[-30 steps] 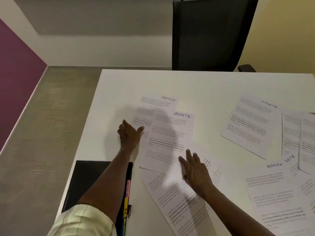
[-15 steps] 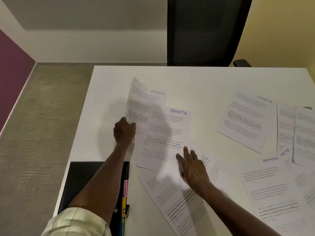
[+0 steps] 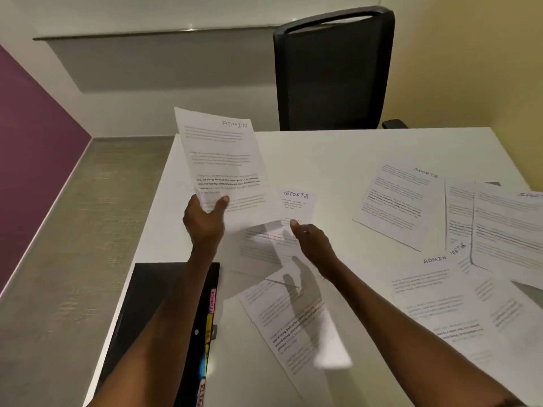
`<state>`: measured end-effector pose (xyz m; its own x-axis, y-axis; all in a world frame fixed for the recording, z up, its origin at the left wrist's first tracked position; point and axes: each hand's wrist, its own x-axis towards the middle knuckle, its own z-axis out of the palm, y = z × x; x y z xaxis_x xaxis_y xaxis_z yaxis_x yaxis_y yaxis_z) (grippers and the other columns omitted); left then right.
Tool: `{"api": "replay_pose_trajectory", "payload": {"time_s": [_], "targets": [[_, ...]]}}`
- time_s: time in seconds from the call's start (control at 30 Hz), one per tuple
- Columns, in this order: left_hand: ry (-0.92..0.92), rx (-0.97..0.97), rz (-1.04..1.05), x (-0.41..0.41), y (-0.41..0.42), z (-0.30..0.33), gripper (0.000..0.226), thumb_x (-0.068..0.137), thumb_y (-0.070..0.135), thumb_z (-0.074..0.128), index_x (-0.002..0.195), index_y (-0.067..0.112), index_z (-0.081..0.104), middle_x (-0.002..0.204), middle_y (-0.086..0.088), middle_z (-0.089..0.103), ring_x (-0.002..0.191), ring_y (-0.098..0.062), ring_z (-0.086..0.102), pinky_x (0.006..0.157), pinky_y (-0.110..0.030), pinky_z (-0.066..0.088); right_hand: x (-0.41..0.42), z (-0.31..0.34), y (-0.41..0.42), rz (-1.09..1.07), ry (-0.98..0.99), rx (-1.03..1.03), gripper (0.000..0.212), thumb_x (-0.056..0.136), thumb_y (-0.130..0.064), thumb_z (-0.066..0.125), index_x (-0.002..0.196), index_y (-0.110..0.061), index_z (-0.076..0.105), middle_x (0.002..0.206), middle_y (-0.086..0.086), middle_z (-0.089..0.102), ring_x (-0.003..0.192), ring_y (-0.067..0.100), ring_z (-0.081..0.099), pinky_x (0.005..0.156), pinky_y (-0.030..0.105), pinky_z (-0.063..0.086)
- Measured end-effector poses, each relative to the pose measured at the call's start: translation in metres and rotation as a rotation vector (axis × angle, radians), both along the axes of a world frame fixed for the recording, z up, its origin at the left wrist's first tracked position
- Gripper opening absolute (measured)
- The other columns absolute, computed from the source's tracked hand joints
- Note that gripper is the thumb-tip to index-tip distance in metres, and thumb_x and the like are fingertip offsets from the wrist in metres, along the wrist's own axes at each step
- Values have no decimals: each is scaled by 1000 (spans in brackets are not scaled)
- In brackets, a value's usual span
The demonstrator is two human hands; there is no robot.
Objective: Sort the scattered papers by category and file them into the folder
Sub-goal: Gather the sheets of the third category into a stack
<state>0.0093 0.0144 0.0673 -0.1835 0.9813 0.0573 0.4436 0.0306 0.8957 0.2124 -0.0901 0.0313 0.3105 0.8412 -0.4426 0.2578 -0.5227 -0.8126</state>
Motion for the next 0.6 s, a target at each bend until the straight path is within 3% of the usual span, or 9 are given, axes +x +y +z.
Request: {"api": "replay_pose_trajectory", "payload": {"time_s": [0.07,0.13,0.27,0.37,0.43,0.53,0.6], "targets": [[-65,-92,-31,11,-32,3,43,86,23,76,123,7,63,122,0,67,99,-13,64,64,-2,45,5,27,-8,-136,368,20,43,89,-67,46,94,-26,59,97,-2,67,88,16,65,76,36,59],[-120,-173,-44,24,-64,2,40,87,24,75,124,11,64,121,2,68,100,-13,66,68,-8,48,14,41,-24,-194,506,76,35,89,-55,59,101,-22,64,100,-4,70,89,18,69,76,38,61],[-245,-260,-83,45,-123,-4,35,87,27,75,121,20,67,116,7,71,104,-13,68,94,-34,54,38,40,-61,-215,349,142,29,87,-11,70,114,-5,64,114,8,70,92,19,71,74,35,61],[-295,-317,-101,58,-153,-3,41,86,33,76,122,18,67,116,9,71,109,-11,65,100,-34,49,63,34,-92,-201,254,149,26,85,-7,72,110,-4,65,111,8,71,93,21,70,81,38,60],[-311,-353,-107,67,-167,4,34,86,31,76,116,17,70,111,8,72,107,-14,67,94,-31,52,80,33,-116,-187,223,151,23,84,-9,73,106,-5,67,107,6,72,91,22,70,81,39,60],[-482,-408,-160,85,-186,15,25,89,14,73,114,12,69,100,5,74,91,-8,72,71,-19,56,103,28,-152,-147,190,142,19,82,-14,75,99,-9,69,100,4,73,86,21,70,72,36,58],[-611,-474,-172,96,-196,20,31,89,9,71,120,6,67,105,-5,74,93,-11,73,71,-23,58,115,27,-174,-123,207,143,17,82,-14,75,98,-11,69,98,3,74,82,19,69,64,30,52]]}}
